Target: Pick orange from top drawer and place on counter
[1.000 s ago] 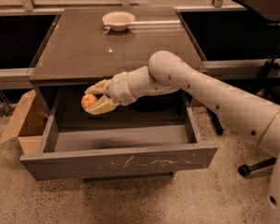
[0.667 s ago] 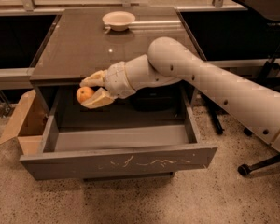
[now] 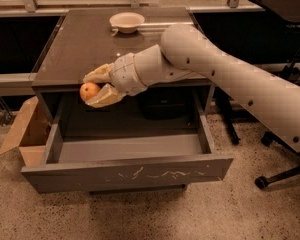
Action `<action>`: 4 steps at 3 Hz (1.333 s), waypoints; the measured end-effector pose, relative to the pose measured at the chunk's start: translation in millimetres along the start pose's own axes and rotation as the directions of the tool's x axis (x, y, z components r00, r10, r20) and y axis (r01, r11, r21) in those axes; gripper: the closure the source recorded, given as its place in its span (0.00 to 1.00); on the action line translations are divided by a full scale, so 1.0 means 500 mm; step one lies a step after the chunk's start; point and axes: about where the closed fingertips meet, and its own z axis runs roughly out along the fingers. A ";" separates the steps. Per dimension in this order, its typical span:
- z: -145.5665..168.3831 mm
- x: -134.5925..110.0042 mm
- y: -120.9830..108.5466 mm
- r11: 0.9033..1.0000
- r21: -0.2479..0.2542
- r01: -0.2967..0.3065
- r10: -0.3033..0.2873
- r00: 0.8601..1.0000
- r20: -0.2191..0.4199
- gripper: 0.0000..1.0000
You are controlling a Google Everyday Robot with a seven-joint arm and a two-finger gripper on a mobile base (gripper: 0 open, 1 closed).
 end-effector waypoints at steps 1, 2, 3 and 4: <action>-0.027 0.015 -0.050 0.997 0.079 -0.021 0.020 1.000 0.015 1.00; -0.067 0.040 -0.122 0.982 0.177 -0.060 0.055 0.998 0.036 1.00; -0.086 0.079 -0.189 0.967 0.231 -0.109 0.099 0.994 0.055 1.00; -0.091 0.144 -0.264 0.942 0.280 -0.187 0.168 0.982 0.088 1.00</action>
Offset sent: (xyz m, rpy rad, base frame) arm 0.1084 -0.0623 0.0480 0.1928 -0.0413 -0.2723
